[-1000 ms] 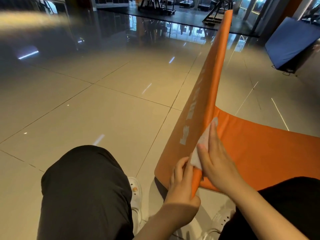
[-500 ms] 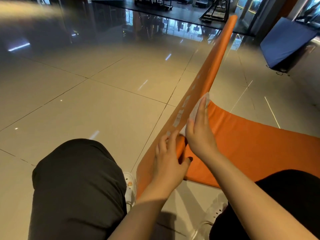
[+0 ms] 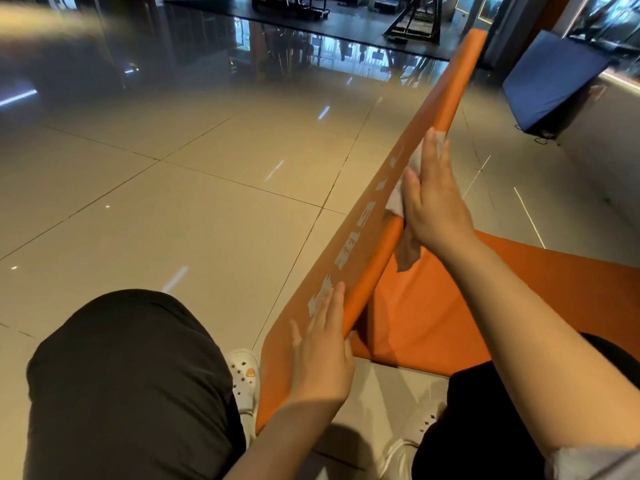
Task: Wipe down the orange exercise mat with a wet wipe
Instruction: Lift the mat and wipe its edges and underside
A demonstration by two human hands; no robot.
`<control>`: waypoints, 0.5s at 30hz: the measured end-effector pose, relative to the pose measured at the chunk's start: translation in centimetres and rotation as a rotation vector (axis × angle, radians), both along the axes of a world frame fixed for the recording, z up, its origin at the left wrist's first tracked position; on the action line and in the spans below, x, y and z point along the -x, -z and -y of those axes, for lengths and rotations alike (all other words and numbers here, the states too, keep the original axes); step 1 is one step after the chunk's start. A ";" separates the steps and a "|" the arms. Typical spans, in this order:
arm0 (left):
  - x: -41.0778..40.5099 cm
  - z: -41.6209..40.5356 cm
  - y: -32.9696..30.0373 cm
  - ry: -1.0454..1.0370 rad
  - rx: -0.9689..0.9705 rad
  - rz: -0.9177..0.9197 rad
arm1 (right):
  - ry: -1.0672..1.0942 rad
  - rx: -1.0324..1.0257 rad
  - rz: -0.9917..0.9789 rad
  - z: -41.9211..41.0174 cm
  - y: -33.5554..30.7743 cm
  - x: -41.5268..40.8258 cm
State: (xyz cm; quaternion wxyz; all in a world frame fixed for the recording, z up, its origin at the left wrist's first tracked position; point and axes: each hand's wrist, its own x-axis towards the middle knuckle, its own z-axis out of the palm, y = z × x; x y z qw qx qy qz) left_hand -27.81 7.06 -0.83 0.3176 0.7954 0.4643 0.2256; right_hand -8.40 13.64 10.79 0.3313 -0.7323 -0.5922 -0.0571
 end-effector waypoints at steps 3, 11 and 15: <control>0.4 -0.2 -0.3 0.027 0.043 0.057 | 0.130 0.004 -0.046 0.3 0.2 -0.1; 0.9 -2.3 -0.3 0.026 0.092 0.182 | -0.079 -0.109 0.393 6.2 9.1 7.5; 0.9 -2.6 -0.3 0.016 0.064 0.185 | -0.305 -0.109 0.386 5.3 8.4 5.1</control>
